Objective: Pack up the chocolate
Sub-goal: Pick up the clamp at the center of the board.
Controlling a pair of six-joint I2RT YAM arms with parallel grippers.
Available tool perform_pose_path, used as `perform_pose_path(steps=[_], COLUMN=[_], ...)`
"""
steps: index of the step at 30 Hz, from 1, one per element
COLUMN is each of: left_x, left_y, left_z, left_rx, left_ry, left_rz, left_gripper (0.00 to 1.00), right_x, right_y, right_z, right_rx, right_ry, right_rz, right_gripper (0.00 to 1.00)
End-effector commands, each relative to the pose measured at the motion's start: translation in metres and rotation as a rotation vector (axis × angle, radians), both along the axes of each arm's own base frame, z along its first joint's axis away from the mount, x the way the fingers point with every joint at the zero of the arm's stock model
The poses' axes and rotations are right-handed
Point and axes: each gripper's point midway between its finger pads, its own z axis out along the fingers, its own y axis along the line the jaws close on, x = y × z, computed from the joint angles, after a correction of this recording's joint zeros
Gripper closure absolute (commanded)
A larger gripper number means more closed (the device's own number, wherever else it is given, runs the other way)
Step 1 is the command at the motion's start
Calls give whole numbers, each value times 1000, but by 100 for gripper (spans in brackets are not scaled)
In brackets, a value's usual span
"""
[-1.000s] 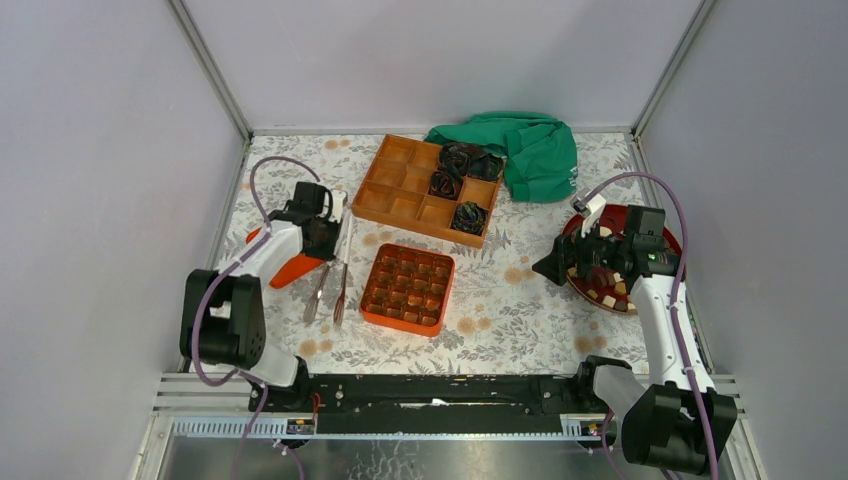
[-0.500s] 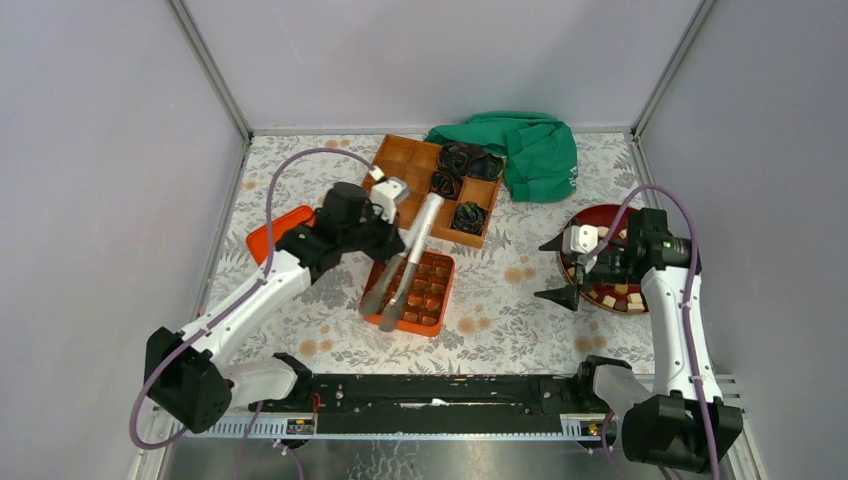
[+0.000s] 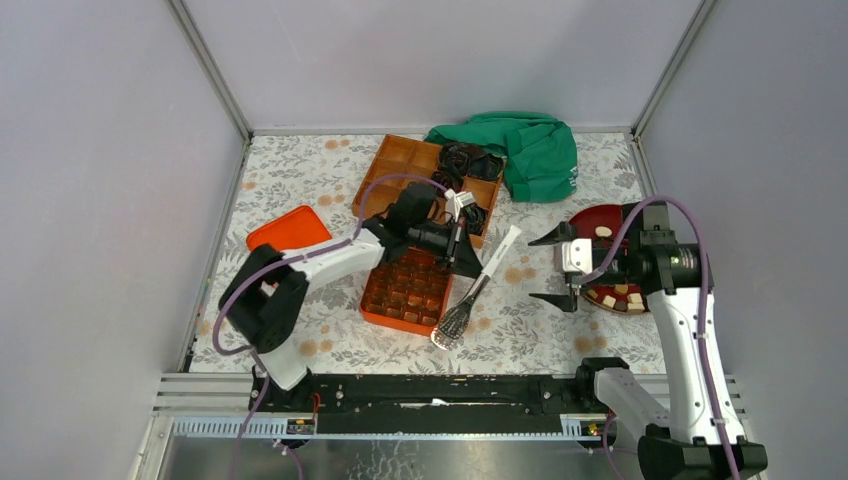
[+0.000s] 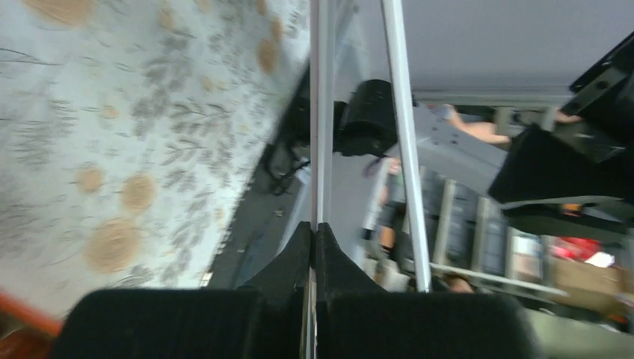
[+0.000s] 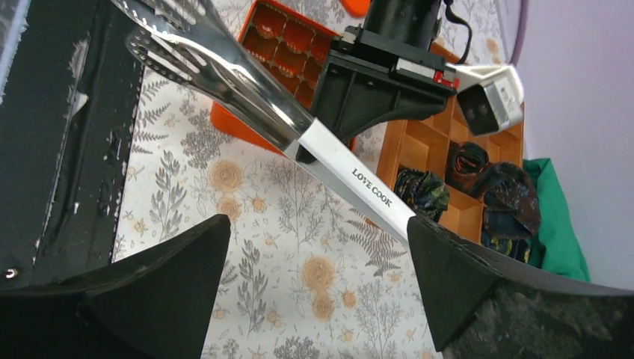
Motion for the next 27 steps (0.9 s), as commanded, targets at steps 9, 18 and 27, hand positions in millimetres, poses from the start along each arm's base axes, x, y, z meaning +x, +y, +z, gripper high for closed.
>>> perform_pose_path(steps=[9, 18, 27], left_x=[-59, -63, -73], left_y=[-30, -40, -50], left_z=[84, 92, 93], left_rx=[-430, -450, -443], left_ry=[588, 591, 609], left_rz=[-310, -322, -353], left_gripper=[100, 100, 100], right_x=[47, 39, 45], right_y=[-2, 2, 11], right_z=[0, -13, -11], right_rx=[-113, -169, -137], right_ry=[-95, -126, -146], right_rz=[-152, -87, -75], right_gripper=[8, 10, 45])
